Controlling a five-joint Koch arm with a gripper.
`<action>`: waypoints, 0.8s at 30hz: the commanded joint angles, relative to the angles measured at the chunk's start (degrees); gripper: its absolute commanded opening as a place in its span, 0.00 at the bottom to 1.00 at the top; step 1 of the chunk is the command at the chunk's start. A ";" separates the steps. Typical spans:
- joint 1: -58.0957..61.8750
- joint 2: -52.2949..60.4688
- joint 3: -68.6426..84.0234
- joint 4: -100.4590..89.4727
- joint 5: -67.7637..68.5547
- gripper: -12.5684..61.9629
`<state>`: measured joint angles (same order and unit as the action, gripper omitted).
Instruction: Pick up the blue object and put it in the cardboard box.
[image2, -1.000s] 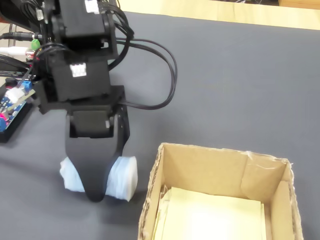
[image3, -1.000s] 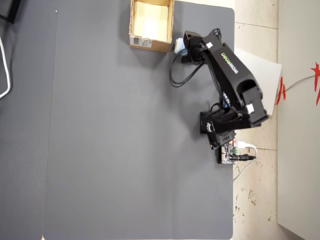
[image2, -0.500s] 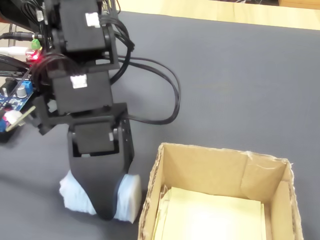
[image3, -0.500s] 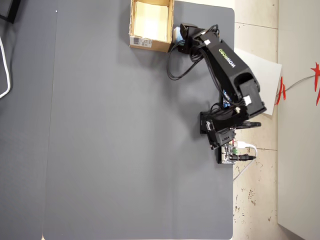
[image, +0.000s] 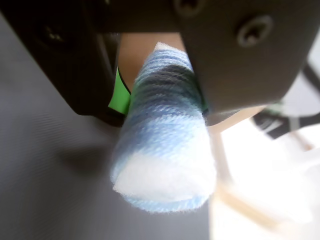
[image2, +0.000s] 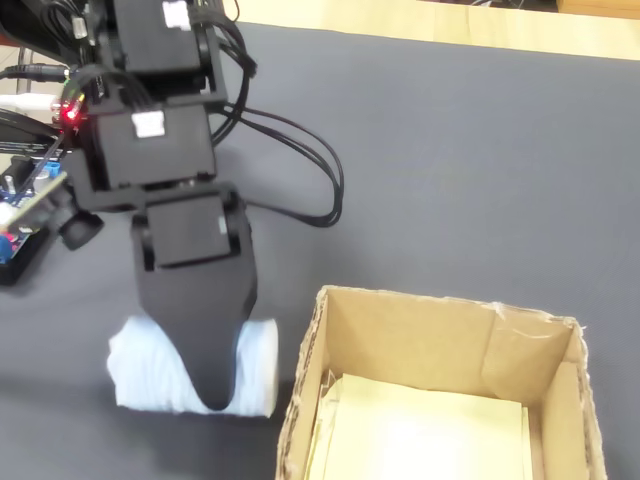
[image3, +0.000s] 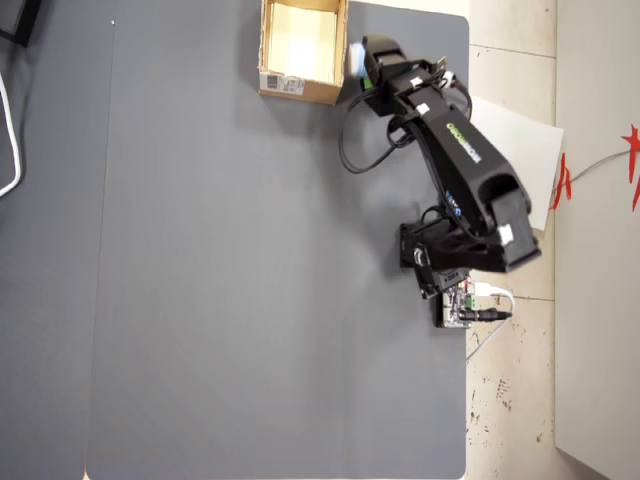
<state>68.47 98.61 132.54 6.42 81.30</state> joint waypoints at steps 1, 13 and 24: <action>0.09 3.78 -1.23 -7.65 3.16 0.33; -2.37 8.44 -0.88 -14.41 5.62 0.33; -13.97 9.67 -4.83 -18.90 6.77 0.33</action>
<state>53.61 106.00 133.59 -5.80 85.43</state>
